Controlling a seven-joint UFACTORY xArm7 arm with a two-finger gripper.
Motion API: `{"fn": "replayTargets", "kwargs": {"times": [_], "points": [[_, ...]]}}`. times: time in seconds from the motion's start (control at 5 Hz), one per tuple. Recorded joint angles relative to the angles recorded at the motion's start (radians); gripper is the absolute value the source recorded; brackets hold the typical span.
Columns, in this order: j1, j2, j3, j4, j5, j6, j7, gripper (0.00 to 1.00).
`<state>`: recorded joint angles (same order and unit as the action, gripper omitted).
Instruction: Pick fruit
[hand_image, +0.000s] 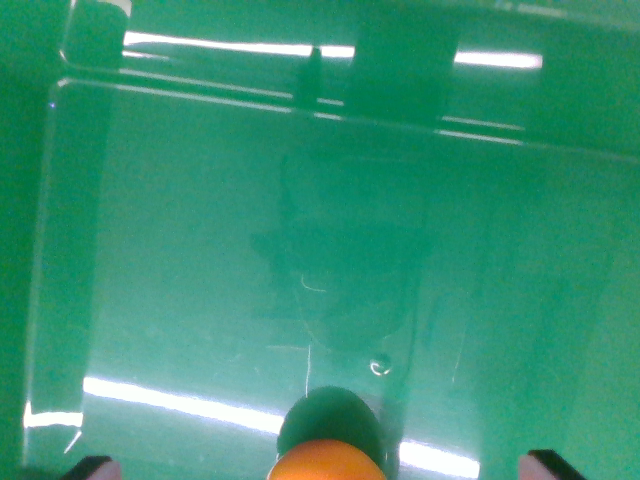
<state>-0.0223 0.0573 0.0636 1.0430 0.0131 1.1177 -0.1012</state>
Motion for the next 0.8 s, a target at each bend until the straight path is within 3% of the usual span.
{"fn": "replayTargets", "kwargs": {"times": [0.2,0.4,0.6,0.8], "points": [[0.0009,0.001,-0.001,-0.048,-0.0011,-0.045,-0.008,0.00],[0.0009,0.001,-0.001,-0.048,-0.0011,-0.045,-0.008,0.00],[0.0017,0.003,-0.002,-0.092,-0.0021,-0.087,-0.016,0.00],[0.0017,0.003,-0.002,-0.092,-0.0021,-0.087,-0.016,0.00]]}}
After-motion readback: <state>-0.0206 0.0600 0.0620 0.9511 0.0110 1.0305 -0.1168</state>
